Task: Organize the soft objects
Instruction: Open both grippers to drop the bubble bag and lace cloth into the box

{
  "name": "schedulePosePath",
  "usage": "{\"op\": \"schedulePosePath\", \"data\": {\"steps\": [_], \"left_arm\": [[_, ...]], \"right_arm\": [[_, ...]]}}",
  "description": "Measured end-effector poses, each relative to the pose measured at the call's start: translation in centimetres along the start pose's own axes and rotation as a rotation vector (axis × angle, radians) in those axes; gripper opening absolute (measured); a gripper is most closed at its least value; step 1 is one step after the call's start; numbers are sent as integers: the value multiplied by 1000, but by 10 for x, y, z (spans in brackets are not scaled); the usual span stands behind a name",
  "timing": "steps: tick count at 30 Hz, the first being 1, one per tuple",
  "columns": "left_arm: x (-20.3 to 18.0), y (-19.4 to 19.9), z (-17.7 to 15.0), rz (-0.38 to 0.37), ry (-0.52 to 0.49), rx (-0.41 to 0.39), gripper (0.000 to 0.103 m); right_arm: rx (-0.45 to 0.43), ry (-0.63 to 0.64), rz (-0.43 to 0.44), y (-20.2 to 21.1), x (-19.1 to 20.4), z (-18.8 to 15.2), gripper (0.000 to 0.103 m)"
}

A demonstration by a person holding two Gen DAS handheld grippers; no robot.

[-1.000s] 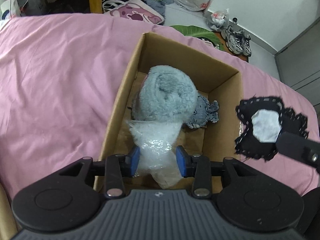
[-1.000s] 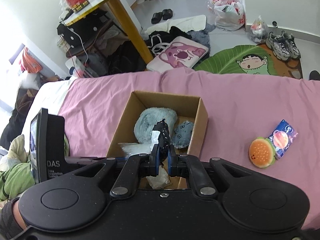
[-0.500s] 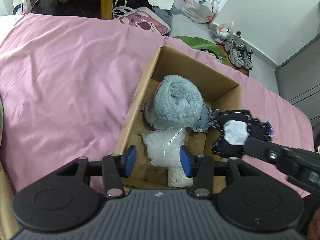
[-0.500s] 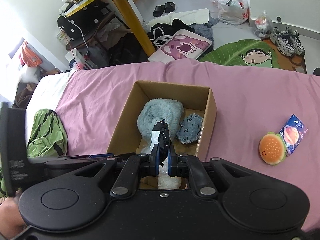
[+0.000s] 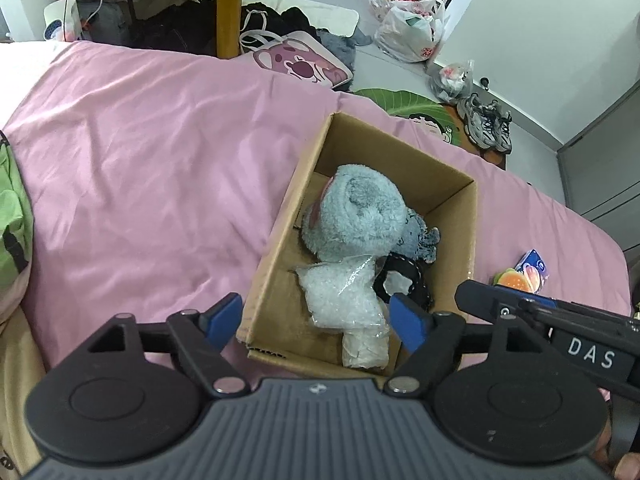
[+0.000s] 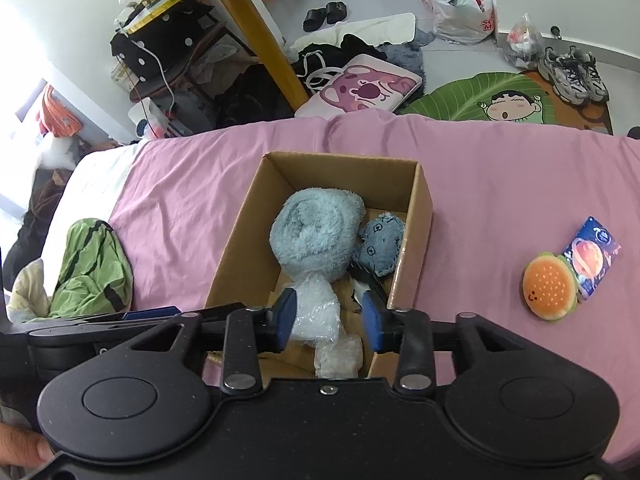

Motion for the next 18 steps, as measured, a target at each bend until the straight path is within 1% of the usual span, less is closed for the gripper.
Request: {"op": "schedulePosePath", "data": {"steps": [3, 10, 12, 14, 16, 18], "left_arm": [[-3, 7, 1, 16, -7, -11, 82], [-13, 23, 3, 49, -17, -38, 83], [-16, 26, 3, 50, -18, -40, 83], [-21, 30, 3, 54, -23, -45, 84], [-26, 35, 2, 59, -29, -56, 86], [-31, 39, 1, 58, -36, -67, 92]], "right_arm": [[-11, 0, 9, 6, -1, 1, 45], [-50, -11, 38, 27, -9, 5, 55], [-59, -17, 45, 32, -12, 7, 56], [-70, -22, 52, 39, -16, 7, 59], [-83, -25, 56, 45, -20, 8, 63], [-95, -27, 64, 51, -24, 8, 67]]}}
Point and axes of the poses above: each gripper's, at about its wrist camera, not at the fingertips, and y roughly against the way its jaws point, x to its left, z to its top, the point moved 8 cm from there along -y, roughly the way its jaws point, and after that the axes turned 15 degrees about -y, right-handed, at the moved point
